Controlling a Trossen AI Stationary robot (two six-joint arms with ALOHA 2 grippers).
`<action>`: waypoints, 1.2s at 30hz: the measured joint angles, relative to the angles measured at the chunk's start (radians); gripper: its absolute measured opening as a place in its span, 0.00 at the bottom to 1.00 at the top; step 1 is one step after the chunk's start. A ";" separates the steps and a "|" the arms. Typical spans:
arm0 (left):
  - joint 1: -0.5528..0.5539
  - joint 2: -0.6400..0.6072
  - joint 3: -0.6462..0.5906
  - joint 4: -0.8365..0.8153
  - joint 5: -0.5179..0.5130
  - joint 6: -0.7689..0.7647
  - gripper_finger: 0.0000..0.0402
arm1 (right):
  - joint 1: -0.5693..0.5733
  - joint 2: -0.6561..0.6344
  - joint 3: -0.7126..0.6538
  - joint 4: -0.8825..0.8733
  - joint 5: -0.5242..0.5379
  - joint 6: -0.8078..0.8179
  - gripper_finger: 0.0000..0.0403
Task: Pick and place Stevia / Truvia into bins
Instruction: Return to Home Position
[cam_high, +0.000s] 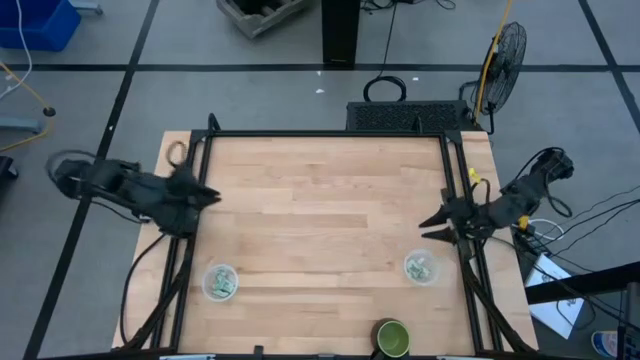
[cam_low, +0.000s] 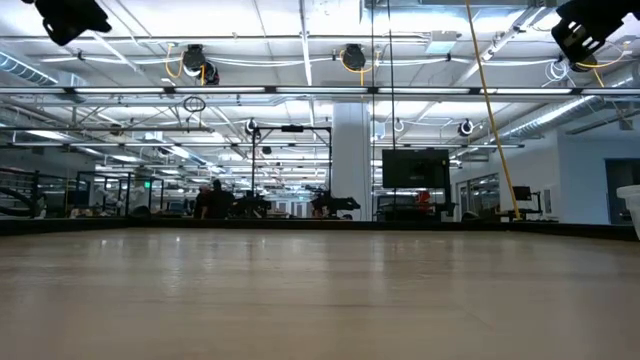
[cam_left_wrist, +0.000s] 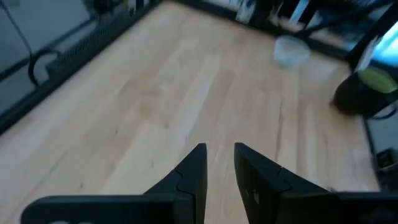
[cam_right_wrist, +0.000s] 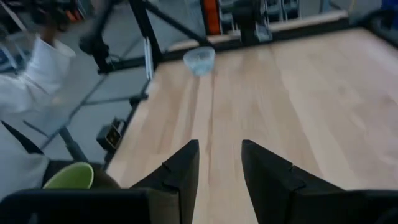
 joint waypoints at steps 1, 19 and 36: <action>0.000 -0.029 0.000 0.000 -0.001 0.010 0.21 | -0.003 -0.019 -0.014 0.023 -0.002 -0.016 0.29; -0.001 -0.441 -0.396 0.520 0.144 0.318 0.21 | -0.007 -0.347 -0.235 0.218 0.065 -0.310 0.29; 0.045 -0.490 -0.503 0.726 0.086 0.443 0.21 | -0.008 -0.368 -0.234 0.233 0.150 -0.481 0.29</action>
